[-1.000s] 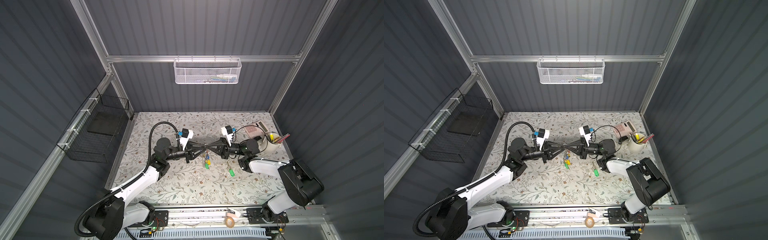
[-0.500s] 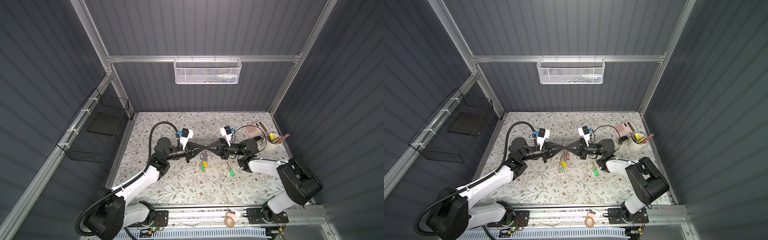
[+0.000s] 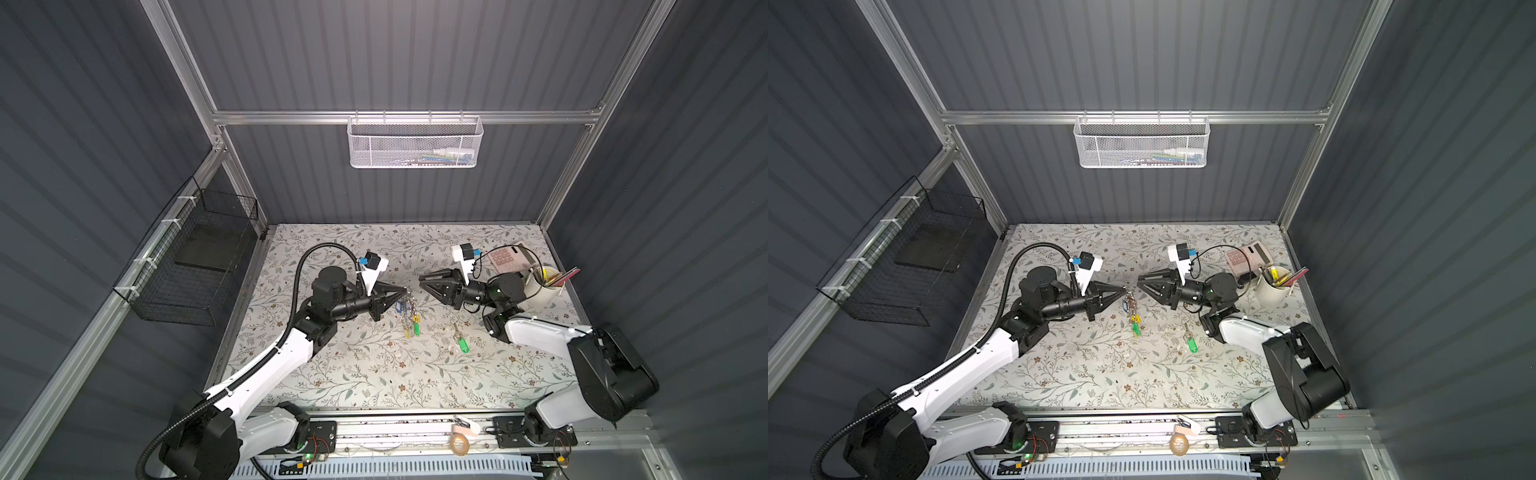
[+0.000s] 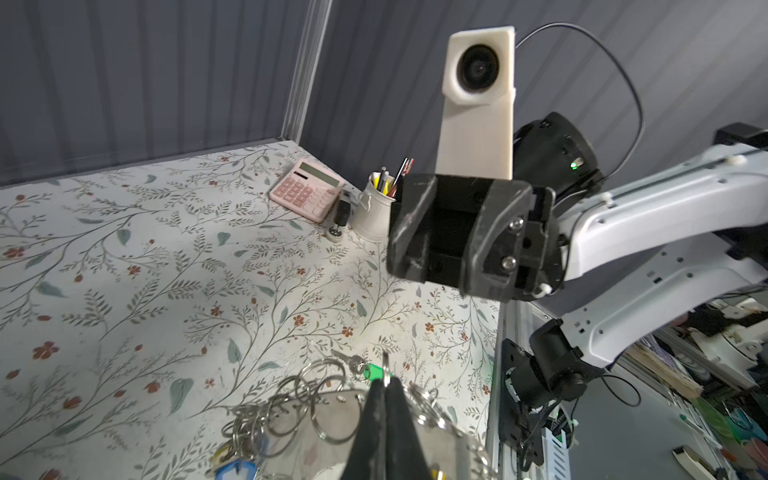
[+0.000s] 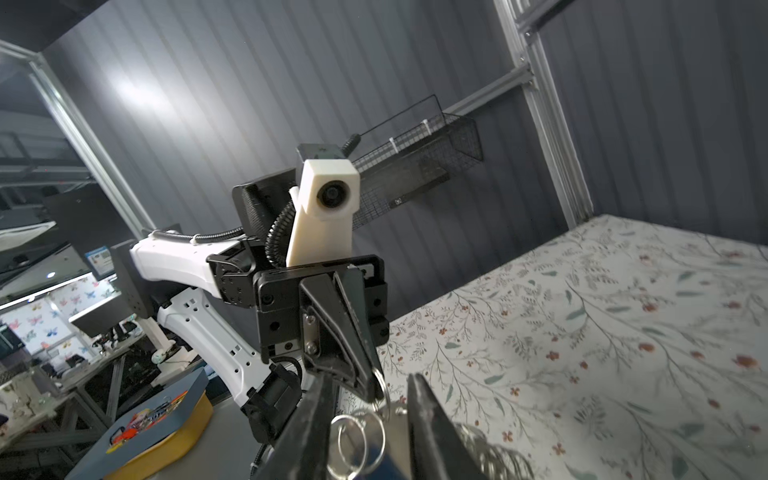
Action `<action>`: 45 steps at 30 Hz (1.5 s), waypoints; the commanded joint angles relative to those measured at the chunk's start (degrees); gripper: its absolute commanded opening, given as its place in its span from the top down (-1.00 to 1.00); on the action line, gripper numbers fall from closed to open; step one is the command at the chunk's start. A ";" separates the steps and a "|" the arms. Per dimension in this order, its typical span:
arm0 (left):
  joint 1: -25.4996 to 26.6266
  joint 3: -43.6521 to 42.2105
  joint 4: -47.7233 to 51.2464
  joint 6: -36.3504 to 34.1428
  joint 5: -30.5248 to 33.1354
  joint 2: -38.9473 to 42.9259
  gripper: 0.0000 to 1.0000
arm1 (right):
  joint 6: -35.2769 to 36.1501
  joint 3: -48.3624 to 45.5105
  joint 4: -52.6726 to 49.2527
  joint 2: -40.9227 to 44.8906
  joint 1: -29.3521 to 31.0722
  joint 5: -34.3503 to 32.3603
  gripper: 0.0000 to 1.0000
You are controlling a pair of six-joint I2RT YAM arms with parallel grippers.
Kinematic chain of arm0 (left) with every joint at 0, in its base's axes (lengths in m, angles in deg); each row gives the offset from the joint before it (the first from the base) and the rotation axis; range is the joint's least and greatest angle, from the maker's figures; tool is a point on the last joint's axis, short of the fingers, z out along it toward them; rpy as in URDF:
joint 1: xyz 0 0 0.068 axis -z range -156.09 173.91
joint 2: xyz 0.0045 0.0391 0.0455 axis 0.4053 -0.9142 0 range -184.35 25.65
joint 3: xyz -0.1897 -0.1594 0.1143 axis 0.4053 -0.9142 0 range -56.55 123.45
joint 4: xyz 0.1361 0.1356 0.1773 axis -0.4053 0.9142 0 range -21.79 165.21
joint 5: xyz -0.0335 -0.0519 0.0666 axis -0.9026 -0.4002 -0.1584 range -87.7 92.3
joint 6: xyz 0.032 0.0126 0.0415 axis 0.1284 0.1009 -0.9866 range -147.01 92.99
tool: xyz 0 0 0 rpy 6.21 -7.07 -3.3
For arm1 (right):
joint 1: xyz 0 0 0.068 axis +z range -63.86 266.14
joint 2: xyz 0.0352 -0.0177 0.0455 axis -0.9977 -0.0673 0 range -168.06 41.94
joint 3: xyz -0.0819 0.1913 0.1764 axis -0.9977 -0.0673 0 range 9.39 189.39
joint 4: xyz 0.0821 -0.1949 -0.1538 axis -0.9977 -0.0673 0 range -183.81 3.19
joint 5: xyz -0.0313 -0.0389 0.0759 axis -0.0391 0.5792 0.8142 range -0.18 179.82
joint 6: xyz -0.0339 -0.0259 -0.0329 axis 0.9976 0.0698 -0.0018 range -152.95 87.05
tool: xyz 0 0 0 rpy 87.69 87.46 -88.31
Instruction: Put the keys on the keyring
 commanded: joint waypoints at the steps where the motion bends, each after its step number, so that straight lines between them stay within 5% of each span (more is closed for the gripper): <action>1: 0.13 4.91 7.97 -1.35 5.76 1.28 1.00 | 8.98 0.75 -21.43 5.55 0.28 -7.08 0.35; 5: 0.07 11.00 17.47 -1.38 9.65 -1.40 1.00 | 16.84 3.65 -40.93 10.15 1.43 -13.20 0.28; 9: 0.13 16.29 24.81 0.27 13.95 -4.09 1.00 | 21.21 5.09 -49.74 11.85 4.63 -17.79 0.13; 18: 0.22 20.79 30.05 3.62 19.22 -6.81 1.00 | 20.92 6.53 -47.97 8.96 9.59 -18.94 -0.10; 33: 1.62 27.30 37.38 7.23 24.75 -10.21 1.00 | 21.81 10.44 -45.50 0.21 10.51 -19.67 0.02; 37: 2.11 27.31 37.43 7.99 24.63 -10.55 1.00 | 21.68 10.49 -44.62 -0.99 10.58 -20.07 0.18; 45: 2.51 27.49 37.86 8.83 25.46 -11.08 1.00 | 19.27 9.22 -41.27 -2.11 10.54 -18.46 0.91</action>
